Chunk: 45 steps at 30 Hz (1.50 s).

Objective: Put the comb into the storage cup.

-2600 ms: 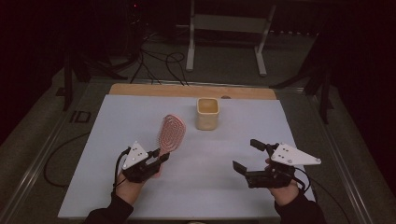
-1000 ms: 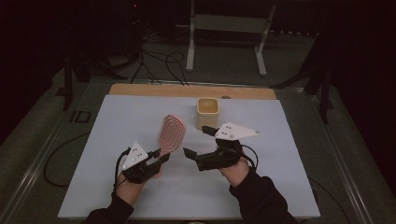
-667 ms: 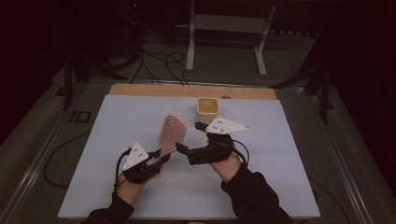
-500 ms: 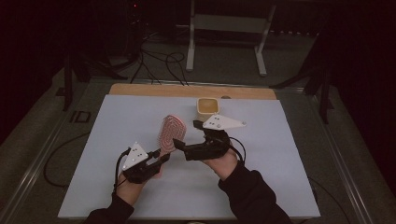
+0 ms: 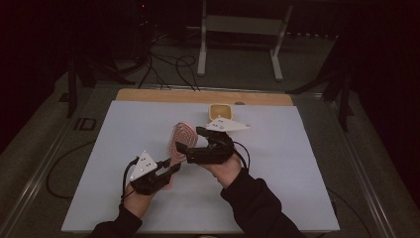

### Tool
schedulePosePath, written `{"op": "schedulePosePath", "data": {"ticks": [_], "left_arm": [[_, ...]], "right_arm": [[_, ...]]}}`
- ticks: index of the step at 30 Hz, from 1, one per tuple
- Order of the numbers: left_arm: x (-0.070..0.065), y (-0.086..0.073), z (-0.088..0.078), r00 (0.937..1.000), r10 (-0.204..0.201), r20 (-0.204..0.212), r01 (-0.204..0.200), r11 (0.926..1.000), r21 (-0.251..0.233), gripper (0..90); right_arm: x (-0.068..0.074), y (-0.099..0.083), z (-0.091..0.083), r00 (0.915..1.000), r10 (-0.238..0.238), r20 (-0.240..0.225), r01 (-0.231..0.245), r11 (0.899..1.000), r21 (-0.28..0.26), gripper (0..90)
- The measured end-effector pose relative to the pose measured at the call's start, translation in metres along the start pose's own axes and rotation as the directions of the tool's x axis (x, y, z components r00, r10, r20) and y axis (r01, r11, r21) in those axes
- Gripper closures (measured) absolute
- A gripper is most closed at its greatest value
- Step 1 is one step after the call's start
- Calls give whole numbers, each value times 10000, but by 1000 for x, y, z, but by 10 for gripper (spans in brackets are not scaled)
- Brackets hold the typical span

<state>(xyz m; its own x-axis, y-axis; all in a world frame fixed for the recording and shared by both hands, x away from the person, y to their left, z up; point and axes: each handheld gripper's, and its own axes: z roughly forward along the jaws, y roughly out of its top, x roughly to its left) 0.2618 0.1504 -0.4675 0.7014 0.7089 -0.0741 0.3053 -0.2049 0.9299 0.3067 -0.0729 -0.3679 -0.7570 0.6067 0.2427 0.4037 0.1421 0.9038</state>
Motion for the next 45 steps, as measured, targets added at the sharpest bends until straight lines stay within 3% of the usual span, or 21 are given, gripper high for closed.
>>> {"op": "schedulePosePath", "data": {"ticks": [8,14,24,33,36,45], "left_arm": [[-1,0,0,10000,-15,41,15,9999,-117,712],[-1,0,0,9999,-57,97,58,9998,-172,712],[0,0,0,9996,-53,293,57,9999,-148,711],[1,-1,2,9993,-136,353,139,9999,-87,709],[0,-1,2,9990,-163,406,166,9998,-90,709],[0,1,4,9963,-367,778,365,9993,33,677]], "right_arm": [[1,-3,12,9995,309,9,-309,9992,247,253],[-1,-7,17,9986,514,-103,-511,9982,301,399],[-2,-11,19,9986,491,-187,-482,9977,472,560],[-3,-11,20,9980,280,-563,-248,9980,575,624],[-4,-10,19,9962,438,-754,-398,9977,541,636],[0,-9,16,9970,30,-775,-5,9994,333,643]]}}
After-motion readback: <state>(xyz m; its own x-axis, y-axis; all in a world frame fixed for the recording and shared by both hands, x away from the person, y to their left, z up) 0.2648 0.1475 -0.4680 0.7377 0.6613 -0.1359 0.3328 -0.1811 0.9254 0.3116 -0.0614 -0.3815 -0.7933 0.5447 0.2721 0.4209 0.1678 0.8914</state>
